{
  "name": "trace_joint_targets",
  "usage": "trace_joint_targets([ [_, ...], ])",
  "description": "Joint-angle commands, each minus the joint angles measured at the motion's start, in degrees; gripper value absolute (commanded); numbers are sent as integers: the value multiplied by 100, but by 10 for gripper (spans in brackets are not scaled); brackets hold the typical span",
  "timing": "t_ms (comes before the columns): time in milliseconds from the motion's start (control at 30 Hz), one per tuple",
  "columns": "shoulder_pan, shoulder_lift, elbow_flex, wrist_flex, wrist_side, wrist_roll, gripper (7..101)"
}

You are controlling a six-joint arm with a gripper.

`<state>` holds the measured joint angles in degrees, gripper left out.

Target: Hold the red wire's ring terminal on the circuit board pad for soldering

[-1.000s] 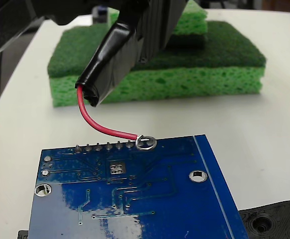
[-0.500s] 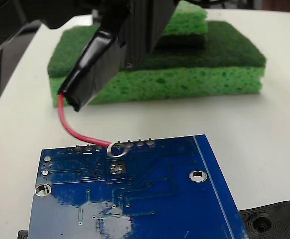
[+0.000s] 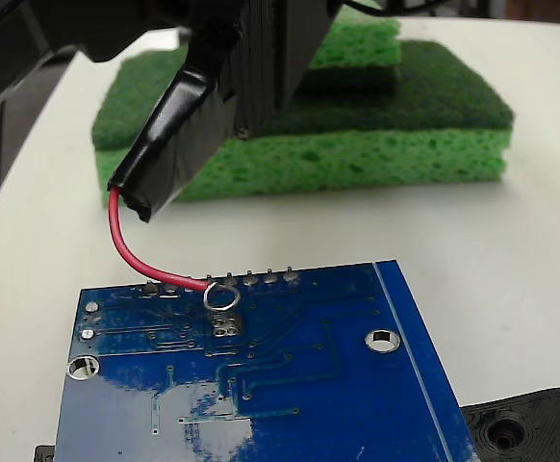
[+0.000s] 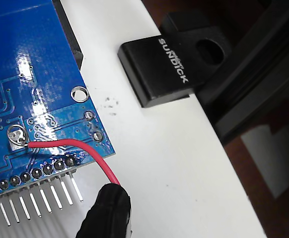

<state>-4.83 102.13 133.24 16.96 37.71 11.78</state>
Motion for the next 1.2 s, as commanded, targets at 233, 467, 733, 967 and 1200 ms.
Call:
trace_joint_targets([
  [233,0,-79,-79,-26,-26,-53,1003],
  [467,-18,-105,-97,-18,-18,-70,1003],
  [733,-18,-114,-97,-26,-18,-70,1003],
  [967,-26,-114,-97,-35,0,-79,1003],
  [1200,-70,-123,-97,-53,70,-97,1003],
])
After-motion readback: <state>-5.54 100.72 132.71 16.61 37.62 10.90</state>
